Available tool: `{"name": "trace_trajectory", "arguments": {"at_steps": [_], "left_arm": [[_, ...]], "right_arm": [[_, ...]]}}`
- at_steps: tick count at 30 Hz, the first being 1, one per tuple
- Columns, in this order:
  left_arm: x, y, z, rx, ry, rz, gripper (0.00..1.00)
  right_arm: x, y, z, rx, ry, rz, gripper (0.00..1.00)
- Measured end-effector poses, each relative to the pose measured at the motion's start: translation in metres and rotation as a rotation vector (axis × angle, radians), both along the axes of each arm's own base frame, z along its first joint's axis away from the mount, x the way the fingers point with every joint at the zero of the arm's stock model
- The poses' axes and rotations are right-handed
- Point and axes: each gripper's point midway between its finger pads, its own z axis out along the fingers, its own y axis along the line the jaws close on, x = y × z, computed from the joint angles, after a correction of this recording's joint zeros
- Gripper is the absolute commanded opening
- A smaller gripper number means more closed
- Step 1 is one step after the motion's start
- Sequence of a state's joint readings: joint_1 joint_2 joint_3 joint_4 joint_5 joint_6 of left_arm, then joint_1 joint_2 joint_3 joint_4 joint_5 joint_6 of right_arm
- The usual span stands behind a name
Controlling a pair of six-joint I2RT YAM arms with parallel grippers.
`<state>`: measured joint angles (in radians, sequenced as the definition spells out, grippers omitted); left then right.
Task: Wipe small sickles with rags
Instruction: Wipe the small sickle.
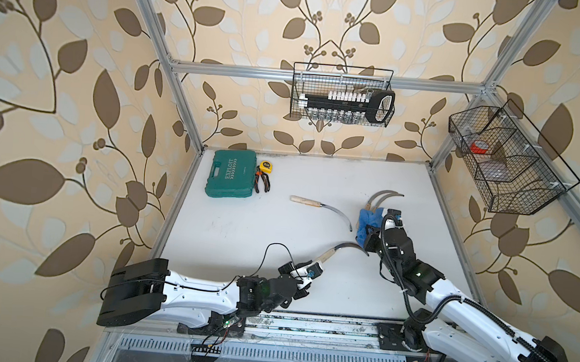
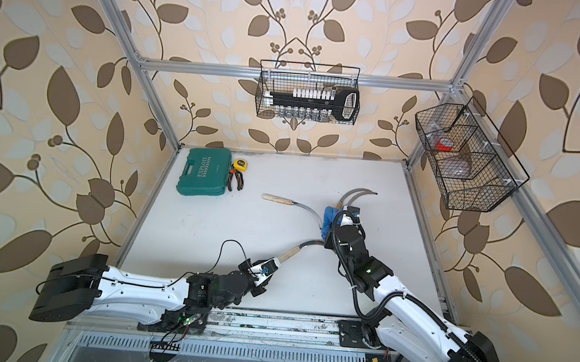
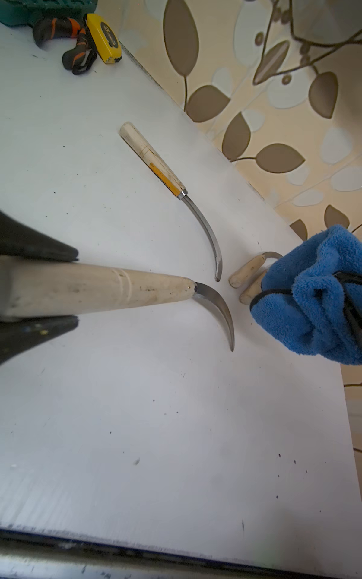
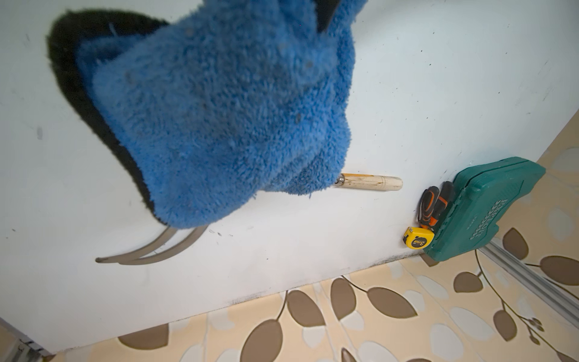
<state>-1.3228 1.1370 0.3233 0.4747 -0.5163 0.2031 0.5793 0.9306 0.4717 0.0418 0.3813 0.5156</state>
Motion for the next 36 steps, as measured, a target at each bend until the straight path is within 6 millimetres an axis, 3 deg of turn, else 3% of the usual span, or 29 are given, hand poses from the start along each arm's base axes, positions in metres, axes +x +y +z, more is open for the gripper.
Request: {"name": "trace_trajectory", "arguments": {"at_steps": [7, 12, 16, 20, 24, 28, 36], "left_arm": [[-0.007, -0.007, 0.009, -0.031, 0.017, -0.054, 0.00], [-0.008, -0.005, 0.016, -0.048, 0.012, -0.054, 0.00], [-0.005, -0.003, 0.017, -0.049, 0.006, -0.033, 0.00], [-0.003, 0.000, 0.016, -0.044, 0.004, -0.014, 0.00], [-0.002, 0.001, 0.017, -0.050, 0.006, -0.008, 0.00], [-0.002, 0.001, 0.019, -0.061, 0.007, -0.007, 0.00], [-0.003, 0.002, 0.021, -0.068, 0.007, -0.006, 0.00]], "right_arm": [[0.014, 0.035, -0.015, -0.081, -0.030, 0.098, 0.00], [-0.007, 0.078, -0.014, -0.114, -0.069, 0.214, 0.00], [-0.024, 0.093, -0.001, -0.087, -0.122, 0.247, 0.00], [-0.035, 0.084, 0.000, -0.050, -0.147, 0.220, 0.00], [-0.035, 0.068, -0.013, -0.066, -0.133, 0.148, 0.00], [-0.026, 0.054, -0.026, -0.089, -0.101, 0.076, 0.00], [-0.006, 0.005, -0.050, -0.106, -0.020, -0.108, 0.00]]}}
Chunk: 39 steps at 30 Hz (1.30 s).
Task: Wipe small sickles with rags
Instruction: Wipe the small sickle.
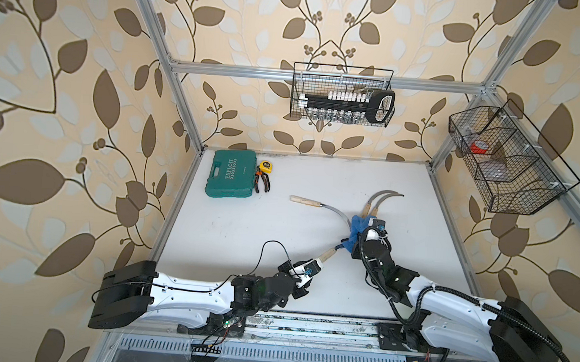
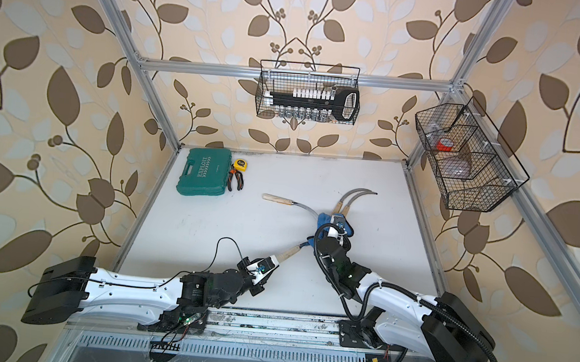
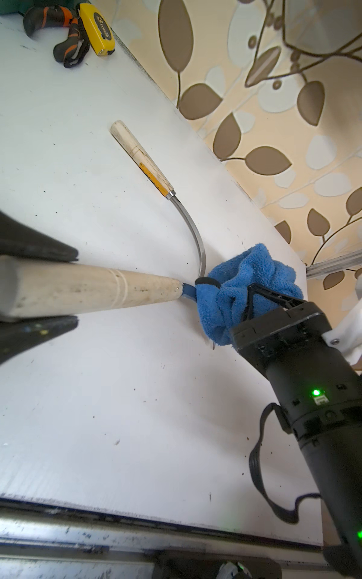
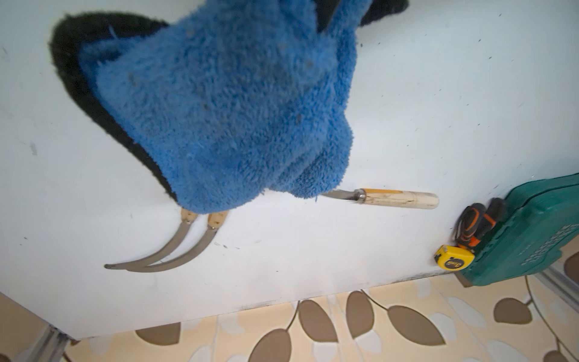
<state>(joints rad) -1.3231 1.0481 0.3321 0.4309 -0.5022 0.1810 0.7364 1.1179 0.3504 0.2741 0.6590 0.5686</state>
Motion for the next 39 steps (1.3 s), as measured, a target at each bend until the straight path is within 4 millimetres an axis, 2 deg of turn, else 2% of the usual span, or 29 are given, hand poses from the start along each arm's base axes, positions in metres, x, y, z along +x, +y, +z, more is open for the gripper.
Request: {"name": "trace_trajectory", "arguments": {"at_steps": [3, 7, 16, 19, 23, 26, 34, 37, 39], "left_arm": [[0.000, 0.002, 0.004, -0.016, -0.004, 0.001, 0.00], [-0.001, 0.008, 0.011, -0.040, -0.009, 0.005, 0.00], [-0.002, 0.013, 0.021, -0.081, -0.020, 0.012, 0.00], [-0.002, 0.014, 0.021, -0.081, -0.020, 0.012, 0.00], [-0.002, 0.014, 0.019, -0.077, -0.019, 0.012, 0.00], [-0.002, 0.014, 0.019, -0.076, -0.019, 0.012, 0.00], [-0.001, 0.015, 0.018, -0.074, -0.021, 0.019, 0.00], [0.001, 0.017, 0.018, -0.072, -0.024, 0.031, 0.00], [0.001, 0.017, 0.018, -0.071, -0.025, 0.034, 0.00]], "right_arm": [[0.000, -0.011, -0.007, 0.006, 0.017, -0.037, 0.00], [-0.005, -0.017, -0.013, 0.014, 0.043, -0.060, 0.00], [-0.014, -0.033, -0.010, 0.058, 0.038, -0.141, 0.00], [-0.015, -0.034, -0.012, 0.056, 0.045, -0.145, 0.00], [-0.013, -0.025, -0.014, 0.046, 0.063, -0.100, 0.00], [-0.013, -0.005, -0.012, 0.023, 0.075, -0.031, 0.00], [-0.013, 0.087, 0.025, 0.015, 0.026, 0.197, 0.00], [-0.020, 0.111, 0.030, -0.004, 0.019, 0.261, 0.00], [-0.023, 0.119, 0.029, -0.021, 0.020, 0.286, 0.00]]}}
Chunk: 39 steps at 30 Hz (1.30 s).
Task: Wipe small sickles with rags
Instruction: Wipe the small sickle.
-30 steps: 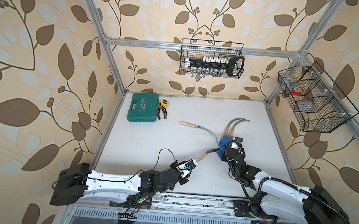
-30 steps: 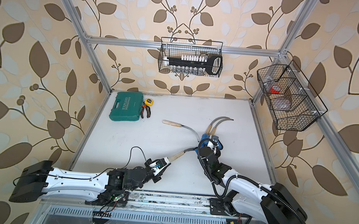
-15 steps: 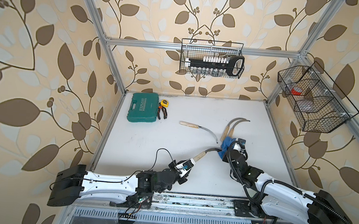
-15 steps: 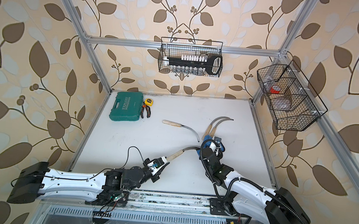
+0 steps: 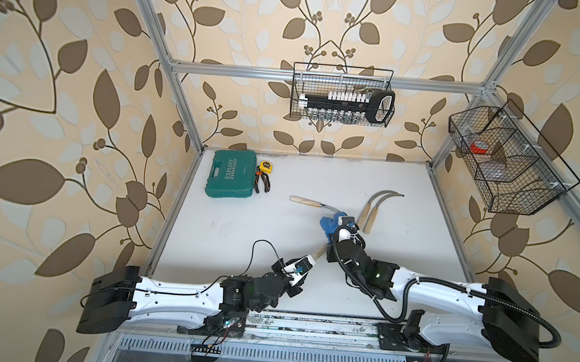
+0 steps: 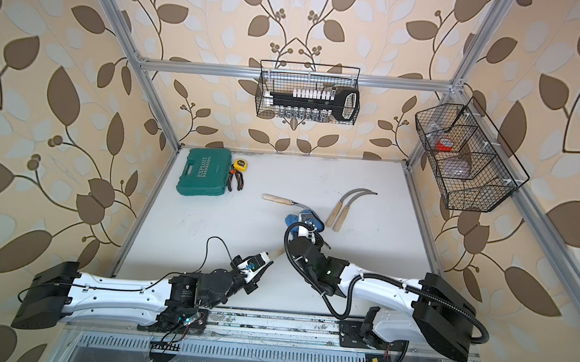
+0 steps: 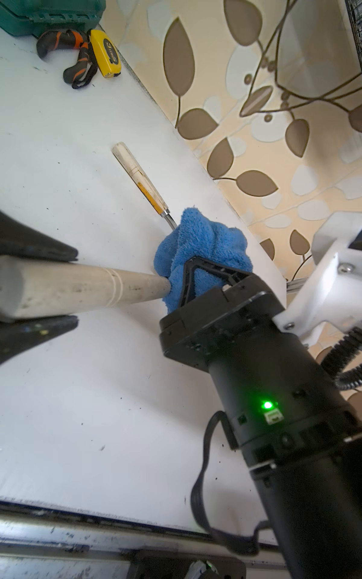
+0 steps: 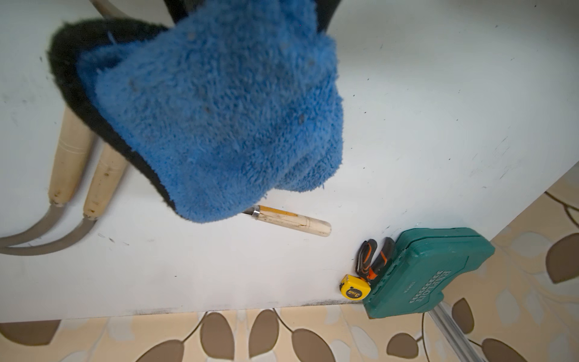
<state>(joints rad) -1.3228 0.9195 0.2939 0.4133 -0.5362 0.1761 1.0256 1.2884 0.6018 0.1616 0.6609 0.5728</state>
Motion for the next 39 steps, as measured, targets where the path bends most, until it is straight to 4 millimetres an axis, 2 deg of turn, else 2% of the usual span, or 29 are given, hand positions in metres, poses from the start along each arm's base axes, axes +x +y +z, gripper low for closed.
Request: {"name": "trace_trajectory", "arguments": {"at_steps": [5, 8, 11, 13, 16, 20, 26, 30, 35, 39], "left_arm": [[-0.001, 0.000, -0.002, 0.005, 0.002, -0.003, 0.00], [-0.001, 0.001, -0.003, 0.006, 0.003, -0.004, 0.00], [-0.001, 0.000, -0.003, 0.005, 0.003, -0.005, 0.00], [-0.001, 0.000, -0.003, 0.005, 0.004, -0.005, 0.00], [-0.002, -0.001, -0.003, 0.003, 0.006, -0.013, 0.00], [-0.003, 0.000, -0.002, -0.004, 0.008, -0.016, 0.00], [-0.003, 0.002, -0.003, -0.018, 0.017, -0.011, 0.00], [0.001, 0.007, -0.001, -0.027, 0.016, 0.033, 0.00], [0.017, 0.021, 0.001, -0.008, 0.019, 0.184, 0.00], [0.032, 0.037, 0.014, -0.022, 0.022, 0.339, 0.00]], "right_arm": [[0.001, 0.000, -0.010, -0.030, 0.014, -0.004, 0.00], [0.014, -0.013, -0.012, 0.002, 0.033, -0.047, 0.00], [0.030, -0.052, -0.025, 0.022, 0.059, -0.150, 0.00], [0.033, -0.082, -0.039, 0.024, 0.089, -0.219, 0.00], [0.030, -0.111, -0.055, 0.046, 0.130, -0.273, 0.00], [0.026, -0.141, -0.063, 0.074, 0.145, -0.344, 0.00], [0.020, -0.145, -0.064, 0.130, 0.138, -0.355, 0.00], [0.020, -0.145, -0.053, 0.171, 0.109, -0.358, 0.00], [0.015, -0.153, -0.028, 0.227, 0.040, -0.369, 0.00], [0.006, -0.164, -0.023, 0.239, 0.018, -0.382, 0.00]]}}
